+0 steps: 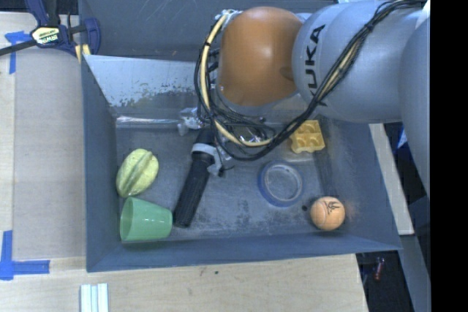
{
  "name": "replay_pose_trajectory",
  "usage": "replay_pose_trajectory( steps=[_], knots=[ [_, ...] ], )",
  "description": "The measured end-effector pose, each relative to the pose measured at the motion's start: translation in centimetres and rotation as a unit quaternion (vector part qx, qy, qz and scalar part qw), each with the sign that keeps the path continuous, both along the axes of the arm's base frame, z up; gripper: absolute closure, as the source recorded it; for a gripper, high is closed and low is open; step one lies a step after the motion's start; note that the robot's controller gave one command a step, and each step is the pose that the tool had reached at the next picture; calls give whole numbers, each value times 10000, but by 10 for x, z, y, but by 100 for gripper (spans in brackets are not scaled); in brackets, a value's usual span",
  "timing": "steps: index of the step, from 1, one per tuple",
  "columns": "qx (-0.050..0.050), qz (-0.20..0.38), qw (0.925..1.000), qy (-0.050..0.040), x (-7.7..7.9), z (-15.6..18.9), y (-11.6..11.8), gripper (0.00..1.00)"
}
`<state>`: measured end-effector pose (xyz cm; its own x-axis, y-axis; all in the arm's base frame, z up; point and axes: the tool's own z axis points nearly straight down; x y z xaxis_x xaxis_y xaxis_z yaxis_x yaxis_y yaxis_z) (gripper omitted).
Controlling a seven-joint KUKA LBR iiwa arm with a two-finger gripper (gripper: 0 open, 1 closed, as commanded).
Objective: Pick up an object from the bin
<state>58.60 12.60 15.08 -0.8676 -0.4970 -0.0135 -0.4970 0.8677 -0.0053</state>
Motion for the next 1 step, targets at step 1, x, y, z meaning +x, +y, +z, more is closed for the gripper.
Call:
replay_pose_trajectory(
  steps=[1],
  knots=[
    [-16, 1116, 9937, 67, -6, -51, -7, 0]
  ],
)
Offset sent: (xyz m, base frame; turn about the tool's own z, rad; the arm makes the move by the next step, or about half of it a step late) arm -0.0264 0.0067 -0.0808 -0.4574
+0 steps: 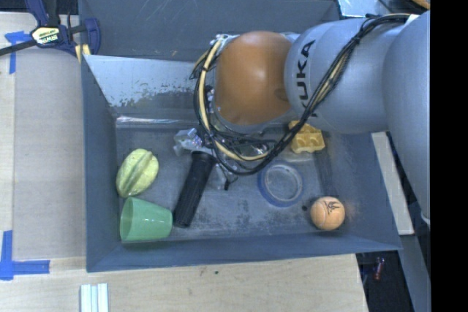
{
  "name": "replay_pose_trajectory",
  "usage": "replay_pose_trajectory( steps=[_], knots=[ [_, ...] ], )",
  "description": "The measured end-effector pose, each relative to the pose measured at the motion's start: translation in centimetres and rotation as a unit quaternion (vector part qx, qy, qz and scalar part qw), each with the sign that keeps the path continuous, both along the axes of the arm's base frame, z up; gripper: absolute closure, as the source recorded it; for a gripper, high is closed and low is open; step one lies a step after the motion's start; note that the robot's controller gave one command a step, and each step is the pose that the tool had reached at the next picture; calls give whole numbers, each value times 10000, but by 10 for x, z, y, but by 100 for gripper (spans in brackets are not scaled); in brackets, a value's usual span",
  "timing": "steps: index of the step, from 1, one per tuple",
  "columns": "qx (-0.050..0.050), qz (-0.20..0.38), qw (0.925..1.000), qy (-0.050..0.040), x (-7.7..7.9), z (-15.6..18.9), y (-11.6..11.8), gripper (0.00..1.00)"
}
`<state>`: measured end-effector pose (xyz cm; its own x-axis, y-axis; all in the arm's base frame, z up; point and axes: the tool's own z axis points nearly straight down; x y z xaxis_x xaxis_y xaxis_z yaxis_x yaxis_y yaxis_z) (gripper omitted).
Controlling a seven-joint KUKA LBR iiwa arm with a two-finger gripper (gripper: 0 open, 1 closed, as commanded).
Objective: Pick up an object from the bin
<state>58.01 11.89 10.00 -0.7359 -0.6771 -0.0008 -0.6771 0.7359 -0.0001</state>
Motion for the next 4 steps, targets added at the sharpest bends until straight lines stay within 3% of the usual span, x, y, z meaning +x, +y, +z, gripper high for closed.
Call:
replay_pose_trajectory(
  steps=[1, 2, 4],
  knots=[
    [4, 1146, 9934, -71, -20, -29, 14, 0],
    [1, 1531, 9882, -50, -20, -30, 23, 100],
    [2, 1523, 9883, -10, -22, -18, 23, 100]
  ],
)
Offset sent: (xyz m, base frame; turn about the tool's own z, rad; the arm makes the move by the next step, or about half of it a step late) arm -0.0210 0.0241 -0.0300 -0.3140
